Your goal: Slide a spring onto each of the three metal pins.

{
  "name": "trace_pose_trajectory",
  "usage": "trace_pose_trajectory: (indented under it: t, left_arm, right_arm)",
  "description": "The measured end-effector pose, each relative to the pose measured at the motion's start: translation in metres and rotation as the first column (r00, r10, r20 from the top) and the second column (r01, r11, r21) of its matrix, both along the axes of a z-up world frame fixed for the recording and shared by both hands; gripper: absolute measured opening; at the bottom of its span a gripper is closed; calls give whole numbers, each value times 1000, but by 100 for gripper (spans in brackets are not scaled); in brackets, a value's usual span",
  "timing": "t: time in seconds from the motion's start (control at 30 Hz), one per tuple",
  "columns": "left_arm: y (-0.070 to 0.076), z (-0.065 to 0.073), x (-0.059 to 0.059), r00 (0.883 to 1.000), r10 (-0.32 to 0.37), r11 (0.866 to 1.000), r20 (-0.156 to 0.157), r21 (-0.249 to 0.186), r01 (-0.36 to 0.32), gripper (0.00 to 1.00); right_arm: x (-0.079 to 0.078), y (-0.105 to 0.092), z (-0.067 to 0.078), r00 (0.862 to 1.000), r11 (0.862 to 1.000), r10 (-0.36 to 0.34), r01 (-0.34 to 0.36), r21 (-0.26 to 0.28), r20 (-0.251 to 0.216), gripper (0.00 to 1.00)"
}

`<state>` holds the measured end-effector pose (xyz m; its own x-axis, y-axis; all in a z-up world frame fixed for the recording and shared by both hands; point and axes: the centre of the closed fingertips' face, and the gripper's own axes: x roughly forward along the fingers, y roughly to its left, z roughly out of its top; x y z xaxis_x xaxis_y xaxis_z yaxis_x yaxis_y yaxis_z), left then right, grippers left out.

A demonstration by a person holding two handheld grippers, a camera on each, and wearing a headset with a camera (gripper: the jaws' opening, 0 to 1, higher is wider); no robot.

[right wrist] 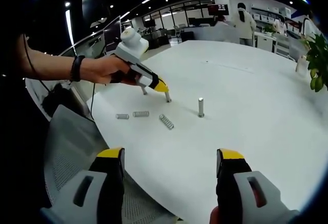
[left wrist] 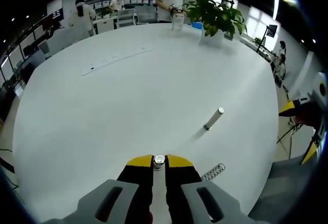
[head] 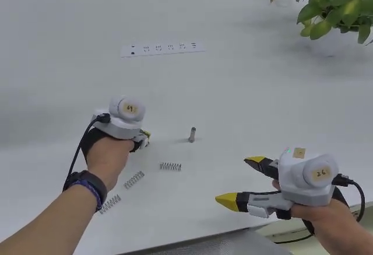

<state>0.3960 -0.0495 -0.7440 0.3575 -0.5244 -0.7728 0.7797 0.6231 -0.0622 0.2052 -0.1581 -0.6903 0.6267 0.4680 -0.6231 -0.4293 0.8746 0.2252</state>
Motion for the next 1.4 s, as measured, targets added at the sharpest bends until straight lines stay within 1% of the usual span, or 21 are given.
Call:
trace_pose_trajectory:
  t: [0.13, 0.2, 0.27, 0.43, 0.77, 0.97, 1.03, 1.13, 1.2, 1.27, 1.3, 1.4]
  left_arm:
    - [2, -5, -2, 1000, -3, 1000, -9, 15, 4, 1]
    - [1, -5, -5, 1000, -5, 1000, -13, 11, 6, 3]
    - [1, -6, -6, 1000, -10, 1000, -12, 15, 10, 3]
    - [1, -7, -6, 1000, -2, 1000, -13, 17, 2, 5]
    - [5, -5, -7, 1000, -2, 1000, -15, 21, 2, 12]
    - [12, 0, -10, 1000, -5, 1000, -19, 21, 5, 19]
    - [16, 3, -12, 1000, -6, 1000, -15, 23, 6, 22]
    - [22, 8, -13, 1000, -2, 1000, 3, 24, 2, 27]
    - [26, 12, -15, 1000, -3, 1000, 5, 19, 3, 27]
    - [30, 16, -17, 1000, -8, 1000, 19, 21, 8, 29]
    - [30, 17, -17, 1000, -10, 1000, 21, 20, 9, 29]
    - [37, 26, -20, 999, -13, 1000, 40, 12, 13, 31]
  right_arm:
    - [-1, 0, -1, 1000, 1000, -1, 1, -1, -2, 72]
    - [-1, -1, 0, 1000, 1000, -2, 2, 0, -1, 72]
    - [-1, -2, 0, 1000, 1000, -5, 5, 0, -1, 72]
    - [-2, -3, -1, 1000, 1000, -6, 6, 0, -2, 71]
    - [-1, -2, -1, 1000, 1000, -3, 3, 1, -3, 71]
    - [-1, -1, -1, 1000, 1000, 0, 0, 2, -1, 71]
    - [-1, -1, -1, 1000, 1000, 2, -2, 2, -1, 71]
    - [0, 0, -1, 1000, 1000, 6, -6, 3, -1, 71]
    - [0, 2, -2, 1000, 1000, 11, -11, 2, 0, 71]
    - [0, 3, -2, 1000, 1000, 15, -15, 2, 1, 71]
    - [0, 4, -2, 1000, 1000, 18, -18, 2, 1, 71]
    - [1, 7, -2, 1000, 1000, 23, -23, 3, 3, 71]
